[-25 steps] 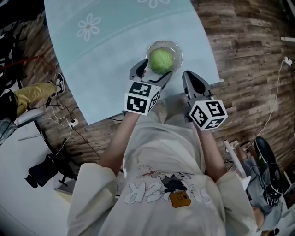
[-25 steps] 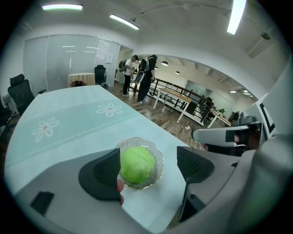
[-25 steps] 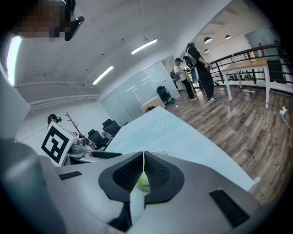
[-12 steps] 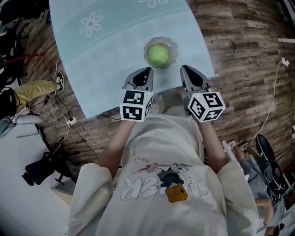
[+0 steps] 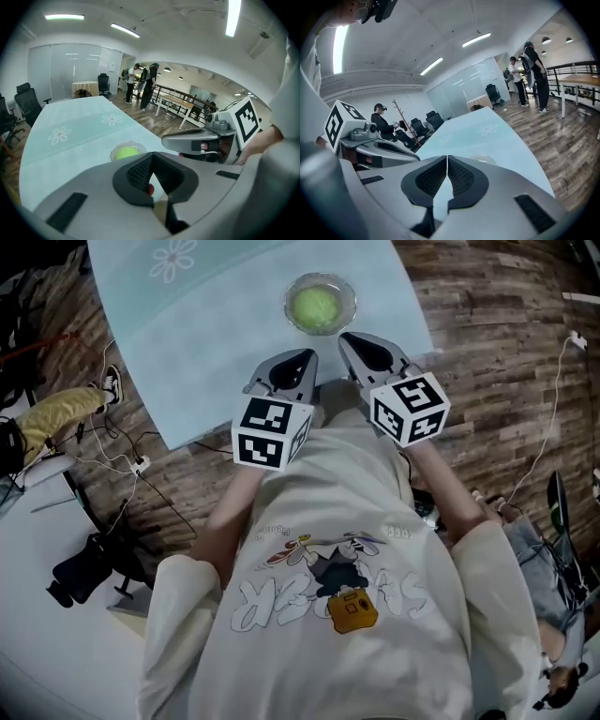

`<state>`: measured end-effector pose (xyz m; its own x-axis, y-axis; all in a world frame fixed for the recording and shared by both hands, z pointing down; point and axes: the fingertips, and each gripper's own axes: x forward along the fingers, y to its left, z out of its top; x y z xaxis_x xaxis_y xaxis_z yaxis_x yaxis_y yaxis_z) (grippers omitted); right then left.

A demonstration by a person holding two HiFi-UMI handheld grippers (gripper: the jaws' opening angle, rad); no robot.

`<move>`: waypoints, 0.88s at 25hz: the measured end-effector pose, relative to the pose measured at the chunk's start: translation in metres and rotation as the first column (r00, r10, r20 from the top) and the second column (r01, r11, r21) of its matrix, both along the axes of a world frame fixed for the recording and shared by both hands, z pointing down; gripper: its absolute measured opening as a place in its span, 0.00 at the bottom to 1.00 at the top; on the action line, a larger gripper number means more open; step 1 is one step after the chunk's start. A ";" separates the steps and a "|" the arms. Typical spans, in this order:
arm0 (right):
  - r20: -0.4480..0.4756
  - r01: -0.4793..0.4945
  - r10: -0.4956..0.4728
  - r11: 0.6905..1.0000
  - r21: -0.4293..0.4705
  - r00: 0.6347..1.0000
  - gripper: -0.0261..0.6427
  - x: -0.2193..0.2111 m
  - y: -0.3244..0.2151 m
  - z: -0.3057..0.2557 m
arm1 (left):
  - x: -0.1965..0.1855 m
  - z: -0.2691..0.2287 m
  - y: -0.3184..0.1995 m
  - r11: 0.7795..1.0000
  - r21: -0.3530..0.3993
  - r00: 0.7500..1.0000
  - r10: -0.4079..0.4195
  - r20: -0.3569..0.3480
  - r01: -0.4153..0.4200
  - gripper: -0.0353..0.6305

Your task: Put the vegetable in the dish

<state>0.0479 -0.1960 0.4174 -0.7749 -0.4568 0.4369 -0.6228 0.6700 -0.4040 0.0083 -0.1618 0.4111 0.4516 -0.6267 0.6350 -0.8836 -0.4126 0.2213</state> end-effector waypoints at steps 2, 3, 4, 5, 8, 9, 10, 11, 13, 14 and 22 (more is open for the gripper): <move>-0.005 0.035 -0.035 0.999 0.011 0.999 0.08 -0.011 0.006 -0.005 | -0.004 -0.009 0.010 1.000 0.005 1.000 0.014 -0.001 -0.014 0.06; -0.008 0.044 -0.044 0.999 0.012 0.999 0.08 -0.016 0.008 -0.006 | -0.007 -0.012 0.016 1.000 0.006 1.000 0.015 -0.001 -0.015 0.06; -0.014 0.048 -0.048 0.999 0.011 0.999 0.08 -0.020 0.010 -0.006 | -0.011 -0.014 0.021 1.000 0.004 1.000 0.013 -0.007 -0.013 0.06; -0.022 0.047 -0.047 0.999 0.007 0.999 0.08 -0.023 0.013 -0.004 | -0.015 -0.014 0.028 1.000 -0.002 1.000 0.008 -0.019 -0.008 0.06; -0.052 0.027 -0.027 1.000 -0.002 0.998 0.08 -0.035 0.026 -0.003 | -0.026 -0.012 0.053 1.000 -0.026 0.999 0.011 -0.053 -0.012 0.06; -0.061 0.022 -0.022 1.000 0.000 0.998 0.08 -0.040 0.031 -0.004 | -0.030 -0.012 0.060 0.999 -0.030 0.998 0.020 -0.060 -0.022 0.06; -0.070 0.019 -0.018 1.000 0.005 0.997 0.08 -0.045 0.036 -0.006 | -0.035 -0.013 0.067 0.999 -0.030 0.997 0.029 -0.067 -0.031 0.06; -0.078 0.017 -0.016 1.000 0.011 0.997 0.08 -0.050 0.041 -0.009 | -0.040 -0.015 0.072 0.999 -0.027 0.996 0.035 -0.077 -0.038 0.06; -0.095 0.017 -0.015 1.000 0.019 0.995 0.08 -0.059 0.053 -0.012 | -0.050 -0.020 0.083 0.999 -0.018 0.995 0.038 -0.094 -0.040 0.06; -0.103 0.015 -0.013 1.000 0.019 0.995 0.08 -0.062 0.060 -0.013 | -0.055 -0.021 0.089 0.999 -0.014 0.994 0.037 -0.101 -0.039 0.06; -0.143 -0.061 0.069 0.997 0.055 0.987 0.08 -0.078 0.119 -0.027 | -0.084 -0.033 0.124 0.998 0.041 0.989 0.050 -0.140 -0.045 0.06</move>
<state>-0.0299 -0.0772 0.3899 -0.6733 -0.5284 0.5171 -0.7150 0.6435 -0.2734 -0.0762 -0.0377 0.3779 0.5648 -0.6242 0.5397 -0.8239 -0.4638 0.3258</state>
